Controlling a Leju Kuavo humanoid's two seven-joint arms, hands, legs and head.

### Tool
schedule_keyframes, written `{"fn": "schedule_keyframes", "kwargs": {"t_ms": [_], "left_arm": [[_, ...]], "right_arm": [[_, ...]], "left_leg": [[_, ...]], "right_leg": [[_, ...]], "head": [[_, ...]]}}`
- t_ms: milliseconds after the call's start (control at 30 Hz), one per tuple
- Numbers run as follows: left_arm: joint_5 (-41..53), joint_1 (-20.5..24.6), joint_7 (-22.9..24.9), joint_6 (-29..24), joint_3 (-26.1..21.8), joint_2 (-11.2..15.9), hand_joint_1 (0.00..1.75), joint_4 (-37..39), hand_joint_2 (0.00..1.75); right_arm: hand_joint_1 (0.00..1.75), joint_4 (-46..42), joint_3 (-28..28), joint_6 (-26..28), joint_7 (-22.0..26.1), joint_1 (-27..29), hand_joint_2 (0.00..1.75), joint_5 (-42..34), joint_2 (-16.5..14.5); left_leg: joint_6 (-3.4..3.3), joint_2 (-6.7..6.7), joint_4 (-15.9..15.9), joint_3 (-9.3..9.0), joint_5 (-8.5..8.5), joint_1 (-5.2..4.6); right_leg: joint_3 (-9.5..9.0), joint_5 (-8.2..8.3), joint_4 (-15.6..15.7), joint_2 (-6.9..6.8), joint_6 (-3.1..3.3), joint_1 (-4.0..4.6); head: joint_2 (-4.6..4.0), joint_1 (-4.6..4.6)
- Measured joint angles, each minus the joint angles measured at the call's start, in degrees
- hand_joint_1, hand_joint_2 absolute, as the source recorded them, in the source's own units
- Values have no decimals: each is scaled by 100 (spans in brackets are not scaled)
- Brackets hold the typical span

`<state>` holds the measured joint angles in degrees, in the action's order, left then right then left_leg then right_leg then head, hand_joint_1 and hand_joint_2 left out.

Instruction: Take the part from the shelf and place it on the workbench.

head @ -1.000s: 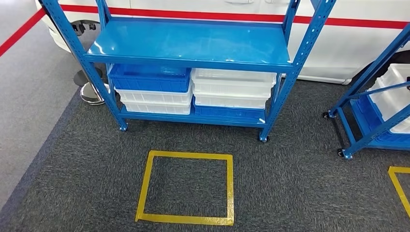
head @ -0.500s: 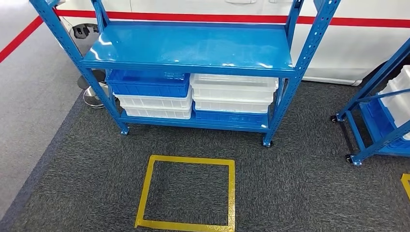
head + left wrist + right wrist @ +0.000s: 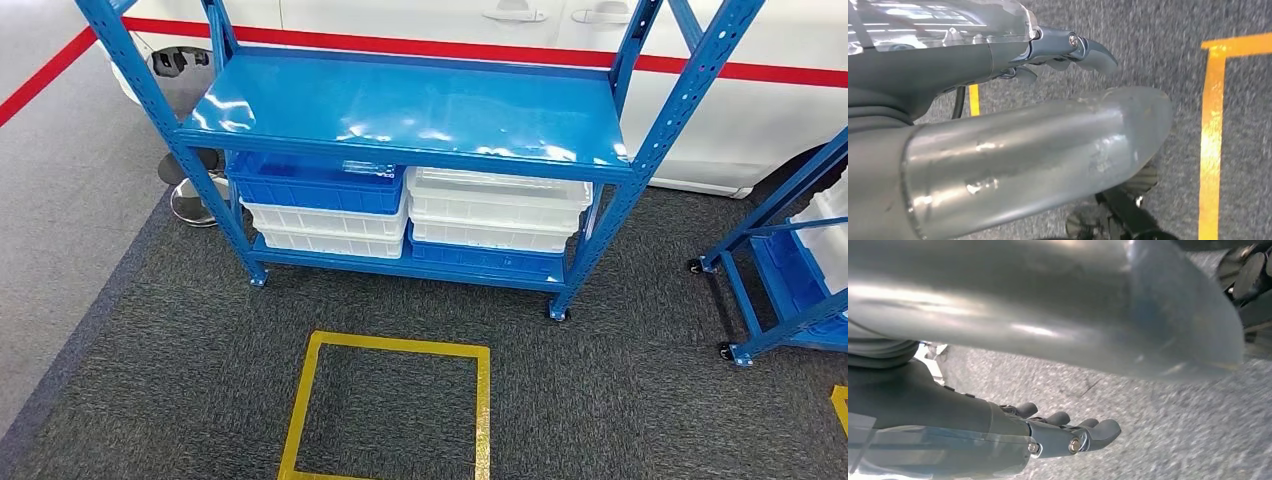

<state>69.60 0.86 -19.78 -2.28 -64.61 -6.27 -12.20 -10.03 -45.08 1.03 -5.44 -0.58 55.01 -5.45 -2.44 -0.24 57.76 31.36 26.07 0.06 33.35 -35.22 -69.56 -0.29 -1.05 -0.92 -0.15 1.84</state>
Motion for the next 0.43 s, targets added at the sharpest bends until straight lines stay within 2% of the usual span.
{"fn": "schedule_keyframes", "kwargs": {"t_ms": [33, 67, 100, 133, 200, 267, 367, 433], "left_arm": [[1, 0, 0, 1, 0, 1, 0, 0, 0], [2, 0, 0, 1, 0, 1, 0, 0, 0], [2, -3, 0, 1, 0, 1, 0, 0, 0], [2, -6, 0, 1, 0, 0, 0, 0, 0], [2, -15, 1, 2, -1, -1, 0, 0, 0], [2, -7, 1, 3, -2, -2, 0, 0, 0], [3, 5, 3, 3, -2, -6, 0, 0, 0], [7, 13, 4, 5, -2, -10, 0, 0, 0]], "right_arm": [[0, 0, -1, 1, 0, -1, 0, 2, -25], [0, -1, -1, 1, -1, 4, 0, 3, -46], [0, -1, -1, 2, -1, 13, 0, 4, -61], [0, -1, -1, 2, -2, 23, 0, 4, -70], [0, 1, -2, 3, -2, 51, 0, 4, -77], [0, 1, -4, 3, -2, 58, 0, 4, -79], [0, 1, -5, 1, -3, 51, 0, 4, -80], [0, 2, -6, -1, -4, 51, 0, 4, -78]], "left_leg": [[-10, -5, 1, -22, 26, -4], [-15, -14, 2, -57, 60, -5], [-8, -25, 3, -106, 100, -4], [5, -37, 4, -167, 146, -3], [55, -54, 23, -277, 252, -8], [130, -63, 38, -324, 355, -22], [238, -59, 149, -397, 392, -24], [282, -38, 300, -399, 448, -12]], "right_leg": [[215, -124, -276, 3, -14, -2], [367, -167, -410, 4, -24, -5], [433, -104, -370, 4, -31, -11], [416, 74, -161, 4, -36, -19], [272, 605, 505, 6, -11, -20], [193, 869, 901, 12, 64, 5], [68, 863, 996, 25, 193, 2], [-42, 823, 1031, 19, 250, -14]], "head": [[0, 0], [0, 0], [0, 0], [0, 0], [0, 0], [0, 0], [0, 1], [0, 1]]}}
